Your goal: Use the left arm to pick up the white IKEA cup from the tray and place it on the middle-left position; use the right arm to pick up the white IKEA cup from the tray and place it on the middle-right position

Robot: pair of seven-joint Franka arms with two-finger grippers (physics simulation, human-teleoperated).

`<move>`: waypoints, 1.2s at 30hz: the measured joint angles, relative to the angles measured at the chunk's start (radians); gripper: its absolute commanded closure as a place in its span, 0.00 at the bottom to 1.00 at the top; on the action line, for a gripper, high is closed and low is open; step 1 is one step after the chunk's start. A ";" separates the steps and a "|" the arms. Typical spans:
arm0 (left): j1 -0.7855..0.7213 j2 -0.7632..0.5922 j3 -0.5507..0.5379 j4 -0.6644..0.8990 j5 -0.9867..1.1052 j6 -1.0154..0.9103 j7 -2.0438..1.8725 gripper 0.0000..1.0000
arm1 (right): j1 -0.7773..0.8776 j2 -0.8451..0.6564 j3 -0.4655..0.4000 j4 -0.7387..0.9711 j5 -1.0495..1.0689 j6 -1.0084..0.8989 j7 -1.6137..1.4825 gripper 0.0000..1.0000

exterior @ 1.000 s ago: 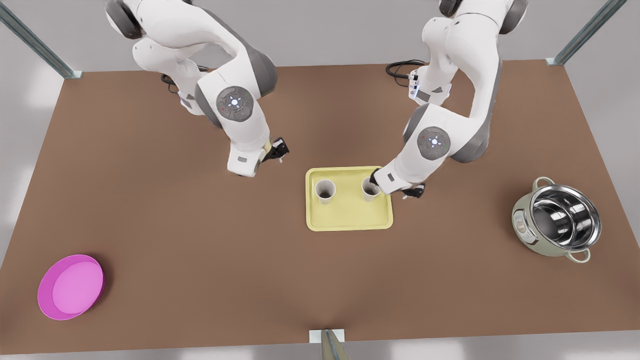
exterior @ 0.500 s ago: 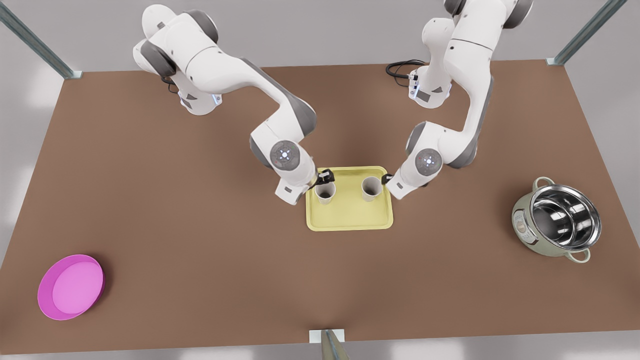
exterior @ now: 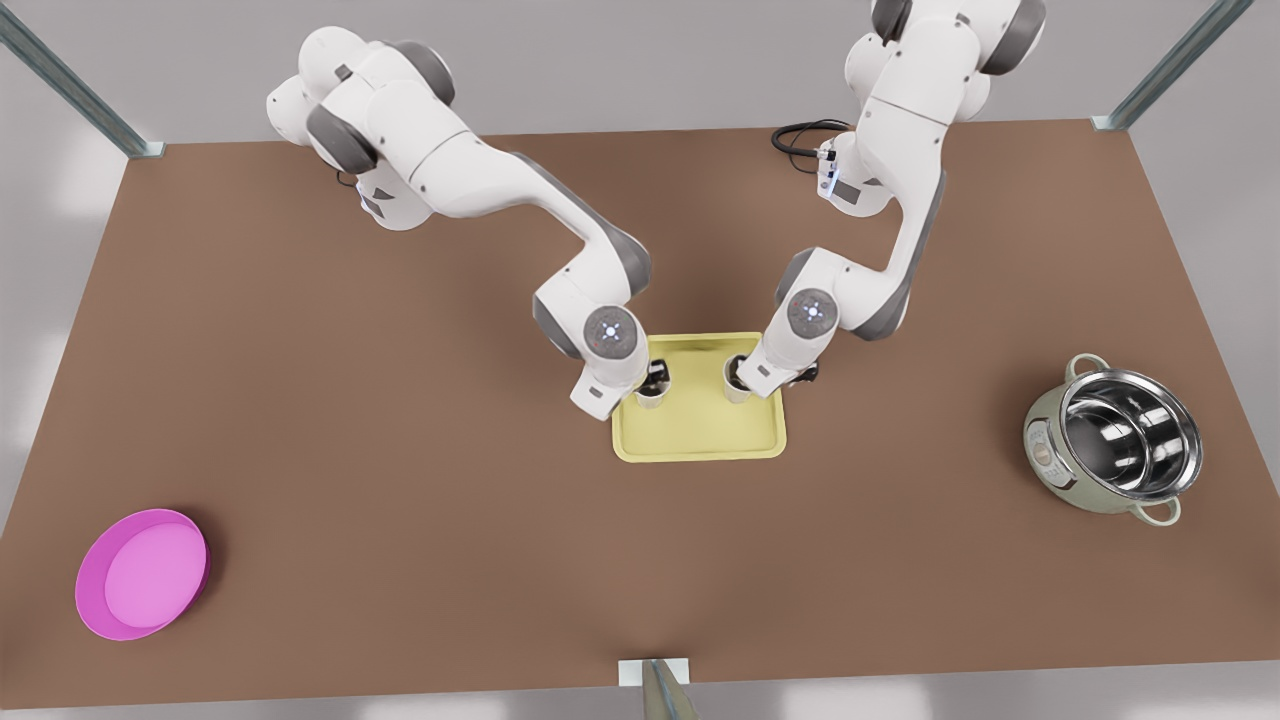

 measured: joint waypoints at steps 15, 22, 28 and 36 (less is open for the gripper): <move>0.000 0.051 -0.013 0.023 -0.027 0.020 -0.065 0.53 | 0.035 0.048 0.005 -0.070 -0.012 0.073 0.038 0.00; 0.007 0.056 -0.013 0.045 -0.041 0.016 -0.085 0.84 | 0.031 0.047 0.007 -0.097 -0.012 0.098 0.040 0.31; 0.177 0.052 -0.001 0.271 -0.029 -0.075 -0.099 0.84 | 0.025 0.053 0.035 -0.091 0.029 0.125 0.027 1.00; 0.534 0.229 0.011 0.408 -0.015 -0.030 0.043 0.84 | -0.275 -0.121 0.145 -0.057 0.043 -0.054 -0.036 1.00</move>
